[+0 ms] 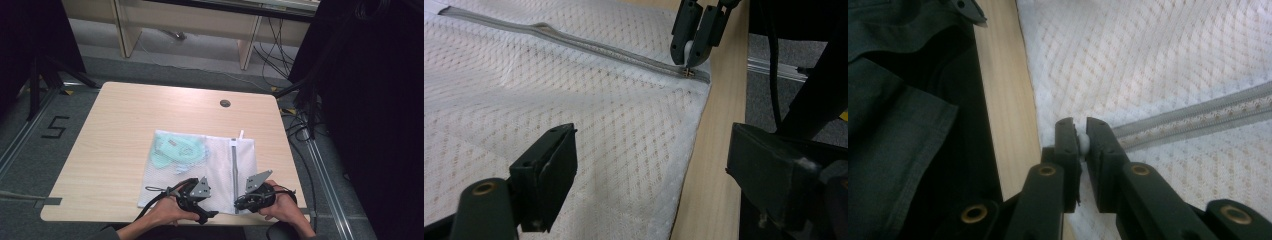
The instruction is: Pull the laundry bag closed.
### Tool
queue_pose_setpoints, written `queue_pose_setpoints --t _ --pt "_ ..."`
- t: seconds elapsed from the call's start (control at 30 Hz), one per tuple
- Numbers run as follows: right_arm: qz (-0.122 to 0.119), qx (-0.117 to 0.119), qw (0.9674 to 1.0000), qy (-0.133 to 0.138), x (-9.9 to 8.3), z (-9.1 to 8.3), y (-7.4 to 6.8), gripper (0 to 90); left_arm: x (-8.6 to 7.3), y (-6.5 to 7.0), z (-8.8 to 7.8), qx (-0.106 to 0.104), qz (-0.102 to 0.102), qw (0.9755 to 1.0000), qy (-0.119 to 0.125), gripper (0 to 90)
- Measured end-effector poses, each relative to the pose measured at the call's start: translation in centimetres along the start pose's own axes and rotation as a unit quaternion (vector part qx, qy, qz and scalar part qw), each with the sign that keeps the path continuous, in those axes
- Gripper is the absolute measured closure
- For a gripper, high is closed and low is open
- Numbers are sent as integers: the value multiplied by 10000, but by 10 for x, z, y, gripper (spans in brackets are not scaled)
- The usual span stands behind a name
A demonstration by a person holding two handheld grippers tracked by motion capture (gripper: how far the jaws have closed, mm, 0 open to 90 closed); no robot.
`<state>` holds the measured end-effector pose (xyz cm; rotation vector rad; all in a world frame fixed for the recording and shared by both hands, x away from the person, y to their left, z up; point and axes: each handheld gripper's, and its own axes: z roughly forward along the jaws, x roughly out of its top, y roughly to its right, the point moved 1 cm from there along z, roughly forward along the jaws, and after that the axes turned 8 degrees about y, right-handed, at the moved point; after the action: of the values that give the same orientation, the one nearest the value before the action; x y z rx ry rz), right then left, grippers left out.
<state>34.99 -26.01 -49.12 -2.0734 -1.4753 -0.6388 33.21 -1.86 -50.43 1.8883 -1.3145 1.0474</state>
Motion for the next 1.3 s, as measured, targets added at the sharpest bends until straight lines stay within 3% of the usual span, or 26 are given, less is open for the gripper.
queue_pose_setpoints --t 0.03,0.07,0.3,0.37,0.4,0.53,0.7,0.83,0.87,0.9,0.93,1.0,1.03,1.07,1.17,1.3 --pt "-125 13 9999 11 0 0 1 857 0 0 0 -6 -3 10000 -10 198" --pt "18 21 10000 -24 0 0 -1 860 0 0 0 -6 -3 10000 -10 198" --pt "-15 -71 10000 6 4 -3 -4 862 1 7 4 26 66 10000 55 196" --pt "-34 -103 9999 110 6 -5 -4 862 2 7 4 44 66 9999 129 222" --pt "-232 -153 9995 162 7 -6 -2 862 3 8 4 40 38 9998 209 229" --pt "-245 -320 9989 258 9 -10 -2 862 3 10 8 -3 188 9996 219 278" --pt "-157 -311 9987 367 12 -12 -4 863 5 12 13 6 208 9994 286 348" --pt "-112 -331 9984 454 13 -14 -4 862 6 18 21 -135 397 9990 160 384" --pt "-47 -335 9983 476 14 -14 -5 863 6 19 23 -170 365 9990 183 384" --pt "-221 -335 9978 520 14 -14 -2 862 6 19 24 -209 348 9991 154 390" --pt "-118 -359 9980 507 14 -15 -3 862 7 19 26 -233 315 9991 177 405" --pt "-175 -377 9977 540 14 -15 -2 862 7 18 27 -184 350 9990 198 435" --pt "-12 -369 9979 537 14 -15 -4 862 7 18 29 -152 395 9989 222 455" --pt "-108 -375 9977 555 14 -15 -2 862 7 18 30 -166 420 9988 196 465" --pt "28 -404 9977 537 14 -16 -3 862 7 18 32 -150 586 9979 212 522" --pt "-45 -460 9973 577 15 -16 -3 862 8 20 34 -125 670 9975 173 560"
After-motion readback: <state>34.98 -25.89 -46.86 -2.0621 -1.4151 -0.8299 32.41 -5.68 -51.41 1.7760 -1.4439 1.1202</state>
